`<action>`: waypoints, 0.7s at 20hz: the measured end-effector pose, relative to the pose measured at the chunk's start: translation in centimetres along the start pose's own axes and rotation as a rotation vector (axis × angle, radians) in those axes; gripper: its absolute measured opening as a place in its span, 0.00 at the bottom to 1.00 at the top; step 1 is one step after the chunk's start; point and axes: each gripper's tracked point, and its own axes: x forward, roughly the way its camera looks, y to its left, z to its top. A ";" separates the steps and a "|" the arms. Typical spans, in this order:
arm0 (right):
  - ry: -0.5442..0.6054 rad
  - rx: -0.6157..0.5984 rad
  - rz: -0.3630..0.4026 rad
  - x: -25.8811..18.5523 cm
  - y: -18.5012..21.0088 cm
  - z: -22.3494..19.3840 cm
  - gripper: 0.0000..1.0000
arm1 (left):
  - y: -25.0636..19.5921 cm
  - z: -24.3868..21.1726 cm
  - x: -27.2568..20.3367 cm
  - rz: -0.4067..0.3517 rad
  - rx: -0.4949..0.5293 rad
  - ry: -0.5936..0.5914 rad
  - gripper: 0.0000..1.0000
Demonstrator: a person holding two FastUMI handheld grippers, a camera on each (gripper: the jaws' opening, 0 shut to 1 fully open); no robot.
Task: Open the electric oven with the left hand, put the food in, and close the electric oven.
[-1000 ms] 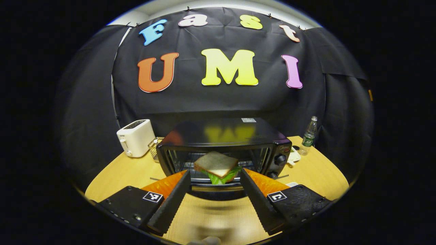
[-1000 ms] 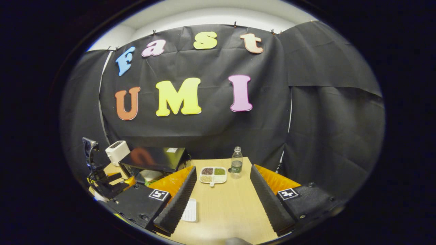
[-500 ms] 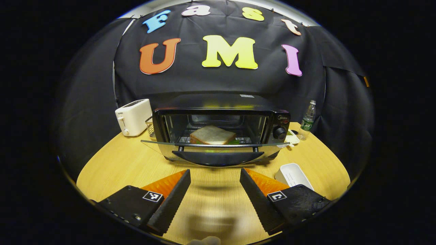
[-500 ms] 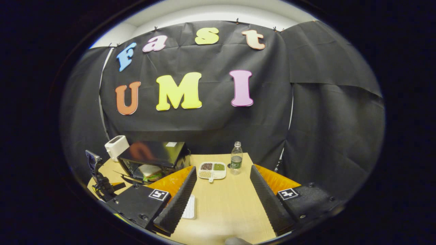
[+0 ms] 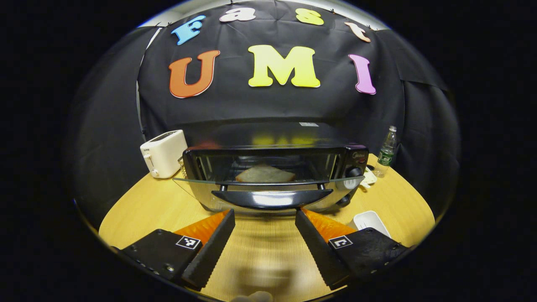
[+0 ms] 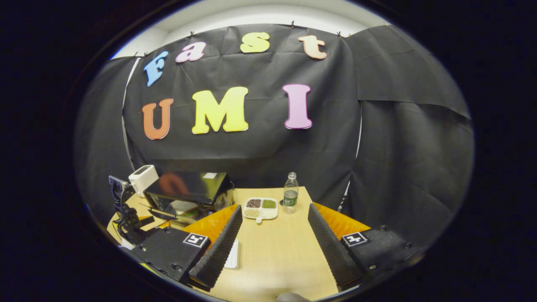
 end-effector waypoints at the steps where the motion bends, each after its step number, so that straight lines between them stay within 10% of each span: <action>1: 0.001 0.002 -0.002 0.1 -0.1 -0.2 0.91 | 0.0 0.8 0.5 0.000 0.003 -0.009 0.95; 14: -0.091 -0.017 0.045 -0.5 3.2 3.7 0.91 | 0.3 12.2 -5.8 -0.009 -0.005 -0.200 0.95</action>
